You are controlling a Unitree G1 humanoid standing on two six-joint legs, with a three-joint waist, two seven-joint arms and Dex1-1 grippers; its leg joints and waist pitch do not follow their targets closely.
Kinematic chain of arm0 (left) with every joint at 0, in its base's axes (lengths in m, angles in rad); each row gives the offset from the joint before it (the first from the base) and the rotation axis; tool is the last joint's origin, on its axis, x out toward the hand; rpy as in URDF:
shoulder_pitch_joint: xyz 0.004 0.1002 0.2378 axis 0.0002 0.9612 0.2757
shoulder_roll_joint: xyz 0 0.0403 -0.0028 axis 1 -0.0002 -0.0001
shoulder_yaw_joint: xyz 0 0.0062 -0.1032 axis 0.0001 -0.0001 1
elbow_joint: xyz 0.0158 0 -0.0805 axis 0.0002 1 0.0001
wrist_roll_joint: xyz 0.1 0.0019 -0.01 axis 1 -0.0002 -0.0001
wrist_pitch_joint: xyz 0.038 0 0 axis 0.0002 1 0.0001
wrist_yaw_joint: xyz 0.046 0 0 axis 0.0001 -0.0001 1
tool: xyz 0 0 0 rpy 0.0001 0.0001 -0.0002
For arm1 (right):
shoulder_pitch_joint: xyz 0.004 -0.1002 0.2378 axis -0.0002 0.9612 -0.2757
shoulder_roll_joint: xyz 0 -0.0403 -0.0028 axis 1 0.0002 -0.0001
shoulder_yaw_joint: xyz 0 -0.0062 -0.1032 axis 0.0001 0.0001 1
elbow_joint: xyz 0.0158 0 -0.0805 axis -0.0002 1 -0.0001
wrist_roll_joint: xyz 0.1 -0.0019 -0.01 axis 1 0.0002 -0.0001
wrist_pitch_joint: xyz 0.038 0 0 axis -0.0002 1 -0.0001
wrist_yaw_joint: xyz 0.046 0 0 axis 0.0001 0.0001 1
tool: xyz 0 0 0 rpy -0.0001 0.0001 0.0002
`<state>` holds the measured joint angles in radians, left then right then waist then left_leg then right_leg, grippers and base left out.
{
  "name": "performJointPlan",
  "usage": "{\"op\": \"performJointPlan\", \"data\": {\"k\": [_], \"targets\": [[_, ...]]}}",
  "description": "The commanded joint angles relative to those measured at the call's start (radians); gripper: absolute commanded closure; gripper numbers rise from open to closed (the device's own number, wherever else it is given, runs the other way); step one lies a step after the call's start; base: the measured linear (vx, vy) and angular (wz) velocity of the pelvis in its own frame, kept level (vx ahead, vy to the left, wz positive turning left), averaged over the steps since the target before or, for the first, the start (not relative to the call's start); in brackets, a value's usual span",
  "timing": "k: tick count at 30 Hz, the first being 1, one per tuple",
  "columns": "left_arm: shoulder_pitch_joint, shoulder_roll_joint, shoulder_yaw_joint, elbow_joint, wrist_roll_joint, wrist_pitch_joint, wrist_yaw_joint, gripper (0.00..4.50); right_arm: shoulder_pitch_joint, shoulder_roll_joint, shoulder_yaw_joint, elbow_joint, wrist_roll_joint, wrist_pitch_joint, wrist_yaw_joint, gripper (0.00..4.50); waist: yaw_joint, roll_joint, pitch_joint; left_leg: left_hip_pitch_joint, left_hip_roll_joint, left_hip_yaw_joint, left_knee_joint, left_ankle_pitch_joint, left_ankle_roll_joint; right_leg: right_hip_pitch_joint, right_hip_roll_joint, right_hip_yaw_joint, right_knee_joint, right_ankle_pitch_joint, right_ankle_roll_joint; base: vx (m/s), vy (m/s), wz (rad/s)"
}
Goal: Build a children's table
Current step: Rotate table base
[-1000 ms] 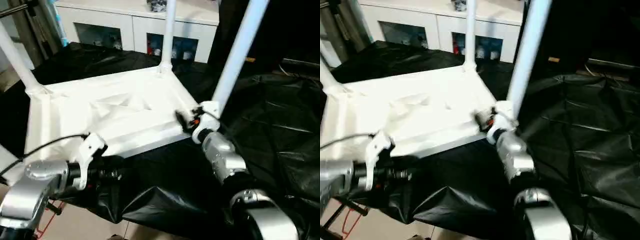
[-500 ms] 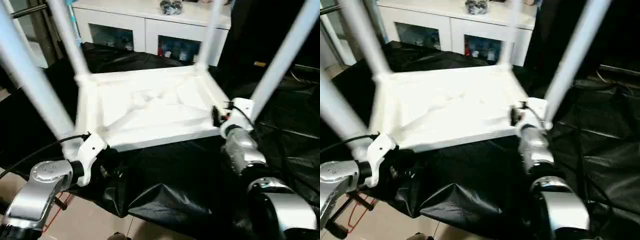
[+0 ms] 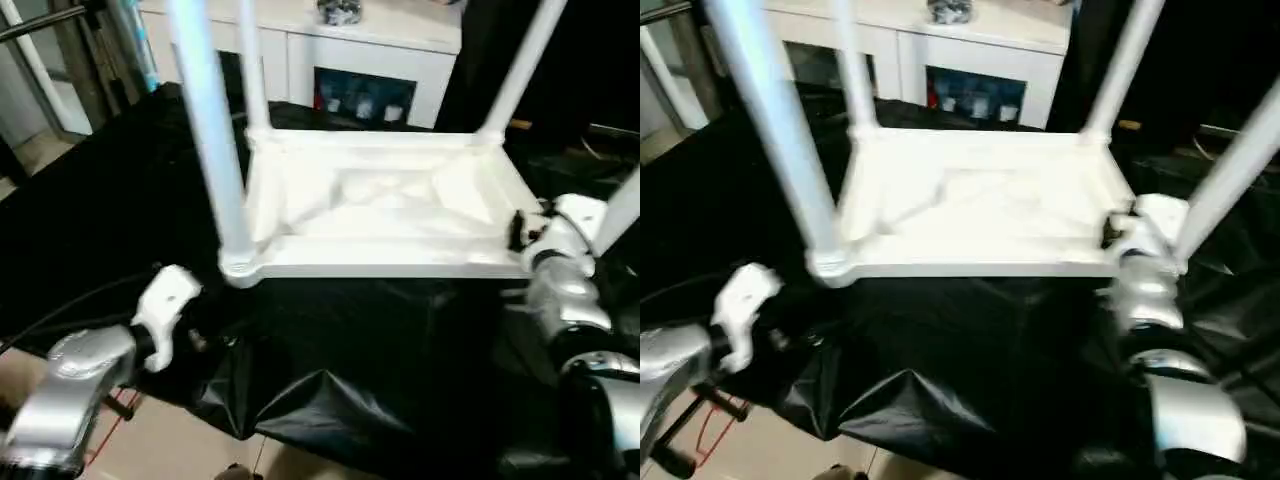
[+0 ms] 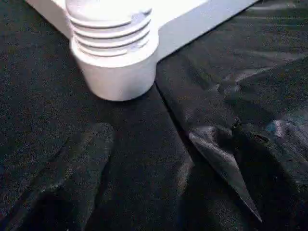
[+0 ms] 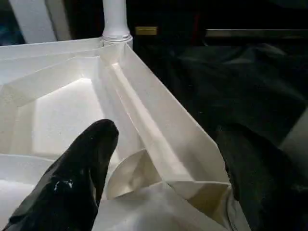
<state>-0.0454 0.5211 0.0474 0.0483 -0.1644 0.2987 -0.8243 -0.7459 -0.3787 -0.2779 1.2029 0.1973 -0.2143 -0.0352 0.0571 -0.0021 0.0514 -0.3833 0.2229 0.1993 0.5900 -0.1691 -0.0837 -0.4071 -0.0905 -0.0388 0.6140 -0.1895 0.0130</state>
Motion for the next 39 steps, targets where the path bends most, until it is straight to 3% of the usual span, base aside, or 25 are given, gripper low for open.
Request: {"op": "performJointPlan", "data": {"k": [1, 4, 7, 9, 12, 15, 19, 24, 27, 29, 32, 37, 39], "targets": [[-0.013, -0.016, 0.041, 0.036, -0.015, -0.054, 0.044, 0.08, 0.021, 0.006, 0.007, 0.0, -0.013, -0.028, 0.046, 0.79, -0.007, 0.002, -0.069, 0.02, -0.007, 0.004, -0.059, -0.258, 0.015, 0.037, -0.013, 0.017, -0.06, -0.12, -0.197, 0.0, 0.0, 0.0], [-0.064, -0.07, 0.1, 0.069, -0.051, -0.114, 0.103, 0.08, 0.055, 0.032, 0.013, -0.047, 0.005, -0.044, 0.164, 0.79, -0.01, -0.002, -0.067, 0.02, -0.006, 0.004, -0.059, -0.289, 0.021, 0.035, -0.017, 0.019, -0.07, -0.183, -0.188, 0.0, 0.0, 0.0], [-0.108, -0.11, 0.116, 0.067, -0.095, -0.127, 0.099, 0.08, 0.098, 0.058, -0.009, -0.113, 0.058, -0.029, 0.234, 0.79, -0.01, -0.011, -0.068, 0.019, -0.001, 0.001, -0.061, -0.275, 0.031, 0.035, -0.021, 0.019, -0.067, -0.189, -0.194, 0.0, 0.0, 0.0], [-0.139, -0.131, 0.11, 0.083, -0.115, -0.145, 0.091, 0.08, 0.138, 0.073, -0.004, -0.16, 0.062, -0.042, 0.221, 0.79, -0.006, -0.006, -0.067, 0.02, -0.001, 0.001, -0.061, -0.248, 0.033, 0.036, -0.022, 0.02, -0.065, -0.173, -0.193, 0.0, 0.0, 0.0], [-0.194, -0.167, 0.111, 0.135, -0.137, -0.174, 0.095, 0.08, 0.22, 0.103, 0.013, -0.246, 0.047, -0.088, 0.19, 0.79, 0.0, -0.001, -0.07, 0.022, -0.003, 0.004, -0.058, -0.213, 0.034, 0.035, -0.019, 0.021, -0.063, -0.123, -0.193, 0.0, 0.0, 0.0], [-0.241, -0.192, 0.107, 0.187, -0.133, -0.197, 0.102, 0.08, 0.288, 0.128, 0.005, -0.314, 0.042, -0.122, 0.173, 0.79, -0.001, -0.005, -0.072, 0.016, -0.005, 0.002, -0.059, -0.201, 0.037, 0.042, -0.02, 0.021, -0.06, -0.102, -0.19, 0.0, 0.0, 0.0], [-0.287, -0.215, 0.098, 0.225, -0.137, -0.206, 0.102, 0.08, 0.339, 0.147, -0.023, -0.358, 0.032, -0.146, 0.119, 0.79, 0.0, -0.005, -0.07, 0.02, -0.003, 0.003, -0.06, -0.209, 0.034, 0.038, -0.021, 0.022, -0.063, -0.112, -0.186, 0.0, 0.0, 0.0], [-0.391, -0.264, 0.101, 0.322, -0.171, -0.223, 0.094, 0.08, 0.4, 0.157, -0.034, -0.418, -0.049, -0.203, -0.083, 0.79, 0.0, -0.005, -0.07, 0.023, -0.007, 0.003, -0.06, -0.234, 0.011, 0.036, -0.021, 0.022, -0.067, -0.157, -0.159, 0.0, 0.0, 0.0], [-0.434, -0.282, 0.098, 0.358, -0.175, -0.232, 0.087, 0.08, 0.411, 0.159, -0.028, -0.43, -0.095, -0.172, -0.177, 0.79, -0.003, -0.013, -0.069, 0.019, -0.009, 0.002, -0.061, -0.23, 0.012, 0.038, -0.02, 0.021, -0.067, -0.167, -0.143, 0.0, 0.0, 0.0], [-0.45, -0.288, 0.093, 0.367, -0.181, -0.229, 0.068, 0.08, 0.411, 0.158, -0.02, -0.422, -0.111, -0.132, -0.213, 0.79, -0.005, -0.012, -0.07, 0.018, -0.01, 0.002, -0.059, -0.22, 0.012, 0.038, -0.02, 0.021, -0.067, -0.162, -0.138, 0.0, 0.0, 0.0], [-0.448, -0.277, 0.07, 0.342, -0.208, -0.183, -0.009, 0.08, 0.393, 0.156, -0.002, -0.399, -0.12, -0.079, -0.214, 0.79, -0.005, -0.014, -0.071, 0.016, -0.011, 0.003, -0.057, -0.209, 0.029, 0.039, -0.02, 0.021, -0.065, -0.146, -0.147, 0.0, 0.0, 0.0], [-0.442, -0.267, 0.062, 0.337, -0.218, -0.168, -0.035, 0.08, 0.389, 0.155, 0.002, -0.399, -0.133, -0.06, -0.234, 0.79, -0.003, -0.011, -0.07, 0.018, -0.009, 0.004, -0.057, -0.201, 0.034, 0.039, -0.019, 0.021, -0.062, -0.121, -0.154, 0.0, 0.0, 0.0], [-0.43, -0.254, 0.053, 0.322, -0.236, -0.145, -0.08, 0.08, 0.374, 0.154, 0.001, -0.382, -0.138, -0.018, -0.243, 0.79, -0.003, -0.017, -0.07, 0.018, -0.009, 0.004, -0.057, -0.199, 0.033, 0.04, -0.02, 0.021, -0.061, -0.122, -0.156, 0.0, 0.0, 0.0]]}}
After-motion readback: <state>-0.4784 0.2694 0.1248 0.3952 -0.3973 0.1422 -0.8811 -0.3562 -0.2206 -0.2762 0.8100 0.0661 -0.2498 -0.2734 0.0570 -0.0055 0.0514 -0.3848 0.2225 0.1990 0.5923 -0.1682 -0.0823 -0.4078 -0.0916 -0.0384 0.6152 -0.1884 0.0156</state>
